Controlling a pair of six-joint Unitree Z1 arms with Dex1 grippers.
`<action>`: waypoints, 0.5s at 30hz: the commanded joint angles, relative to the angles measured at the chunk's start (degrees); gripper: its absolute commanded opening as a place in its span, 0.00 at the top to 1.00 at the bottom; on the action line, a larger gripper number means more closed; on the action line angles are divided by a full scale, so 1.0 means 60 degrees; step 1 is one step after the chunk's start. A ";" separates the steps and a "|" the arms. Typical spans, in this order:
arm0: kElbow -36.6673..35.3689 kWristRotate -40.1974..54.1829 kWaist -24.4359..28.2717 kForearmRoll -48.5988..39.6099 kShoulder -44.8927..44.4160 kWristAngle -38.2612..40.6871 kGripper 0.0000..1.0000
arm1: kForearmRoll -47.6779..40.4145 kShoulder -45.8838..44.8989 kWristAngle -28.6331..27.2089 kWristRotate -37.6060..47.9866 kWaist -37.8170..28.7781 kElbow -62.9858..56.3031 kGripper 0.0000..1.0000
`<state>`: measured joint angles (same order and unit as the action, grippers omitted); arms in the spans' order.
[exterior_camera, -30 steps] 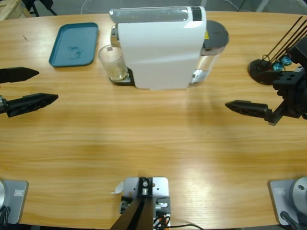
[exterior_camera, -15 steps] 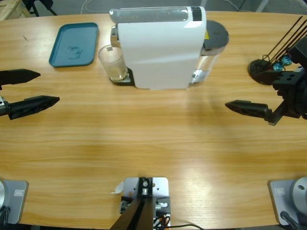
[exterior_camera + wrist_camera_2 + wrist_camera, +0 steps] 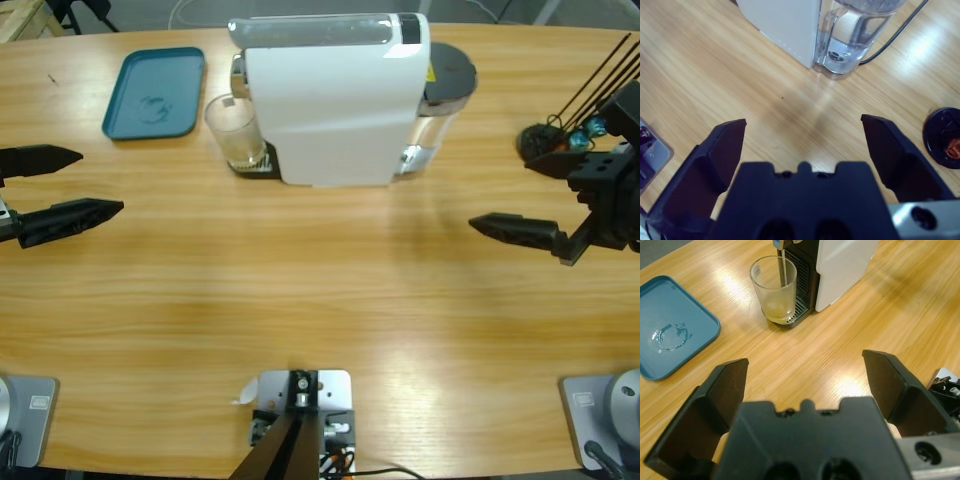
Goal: Pour coffee
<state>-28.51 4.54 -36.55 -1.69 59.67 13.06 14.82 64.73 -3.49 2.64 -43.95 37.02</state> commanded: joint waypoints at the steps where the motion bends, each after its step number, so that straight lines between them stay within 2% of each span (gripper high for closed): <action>1: 0.0386 -0.0082 -0.0076 0.0006 0.0124 -0.0155 0.00 | 0.0181 0.0168 0.0156 0.0043 0.0074 -0.0253 0.00; 15: 0.0401 -0.0141 -0.0084 0.0032 0.0177 -0.0181 0.00 | 0.0231 0.0124 0.0141 0.0031 0.0077 -0.0238 0.00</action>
<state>-28.21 4.33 -36.55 -1.69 59.68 12.88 15.07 64.74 -3.16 2.64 -43.95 37.03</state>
